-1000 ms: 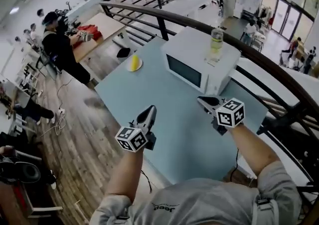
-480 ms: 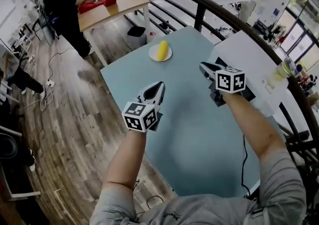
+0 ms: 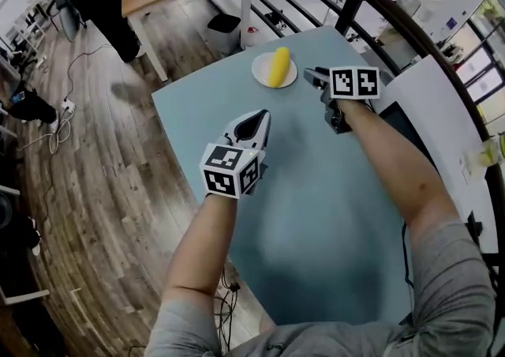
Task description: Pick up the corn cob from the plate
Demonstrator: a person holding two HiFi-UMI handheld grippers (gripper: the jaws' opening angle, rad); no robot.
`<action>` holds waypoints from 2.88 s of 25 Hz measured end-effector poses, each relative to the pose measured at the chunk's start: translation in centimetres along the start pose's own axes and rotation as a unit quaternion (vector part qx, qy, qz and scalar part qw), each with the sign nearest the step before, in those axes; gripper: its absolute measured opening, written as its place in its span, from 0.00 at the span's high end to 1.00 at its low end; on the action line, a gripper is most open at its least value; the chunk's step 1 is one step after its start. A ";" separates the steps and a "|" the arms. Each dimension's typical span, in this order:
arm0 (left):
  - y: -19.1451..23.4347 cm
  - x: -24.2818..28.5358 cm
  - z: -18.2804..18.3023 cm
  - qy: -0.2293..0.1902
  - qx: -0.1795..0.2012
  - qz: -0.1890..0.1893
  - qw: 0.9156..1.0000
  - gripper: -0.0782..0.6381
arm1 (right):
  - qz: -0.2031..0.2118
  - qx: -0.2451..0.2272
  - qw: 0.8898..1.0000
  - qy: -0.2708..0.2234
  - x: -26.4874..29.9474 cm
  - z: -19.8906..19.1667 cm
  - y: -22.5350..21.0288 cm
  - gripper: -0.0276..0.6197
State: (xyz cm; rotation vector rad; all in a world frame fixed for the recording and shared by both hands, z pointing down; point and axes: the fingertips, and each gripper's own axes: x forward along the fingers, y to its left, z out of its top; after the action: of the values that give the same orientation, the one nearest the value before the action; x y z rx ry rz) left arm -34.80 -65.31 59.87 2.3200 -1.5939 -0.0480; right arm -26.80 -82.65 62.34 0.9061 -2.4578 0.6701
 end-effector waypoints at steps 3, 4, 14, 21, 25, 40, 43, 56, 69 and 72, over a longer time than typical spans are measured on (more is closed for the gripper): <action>1.1 1.2 -0.6 0.004 0.017 0.002 1.000 0.87 | -0.003 0.008 1.000 0.016 3.8 -0.1 -0.8 0.67; 1.5 1.6 -0.7 0.004 0.020 0.003 1.000 0.87 | -0.008 0.011 1.000 0.018 4.9 0.0 -1.2 0.66; 3.2 4.8 -3.4 0.013 0.032 0.010 0.999 0.87 | -0.027 0.045 0.996 0.072 13.7 -1.8 -3.3 0.48; 3.8 5.1 -4.2 -0.008 0.030 0.003 1.000 0.87 | -0.089 0.022 0.990 0.108 18.5 -3.7 -3.1 0.40; 4.7 5.0 -4.7 -0.013 0.011 0.008 1.000 0.87 | -0.111 0.006 0.988 0.103 19.6 -4.2 -2.8 0.39; 5.2 3.9 -4.2 -0.008 0.006 0.010 1.000 0.87 | -0.107 -0.022 0.991 0.081 17.2 -4.1 -2.9 0.54; 4.6 3.5 -3.2 -0.008 0.010 0.014 1.000 0.87 | -0.098 -0.033 0.993 0.054 15.0 -2.7 -2.4 0.54; -4.4 0.0 5.9 -0.023 0.031 -0.012 0.999 0.87 | -0.065 -0.069 0.995 0.001 -3.2 2.5 3.2 0.55; -19.8 -10.2 8.8 -0.002 0.040 -0.073 0.996 0.87 | -0.040 -0.074 0.995 -0.061 -26.7 -1.8 11.4 0.55; -24.3 -13.4 9.2 -0.004 0.029 -0.080 0.996 0.87 | -0.040 -0.084 0.993 -0.073 -33.1 -3.9 12.8 0.55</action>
State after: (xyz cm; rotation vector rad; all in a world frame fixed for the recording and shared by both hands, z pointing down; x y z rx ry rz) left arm -19.83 -47.44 42.23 2.4902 -1.4287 -0.0492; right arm -11.80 -56.17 43.74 1.0115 -2.5443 0.3749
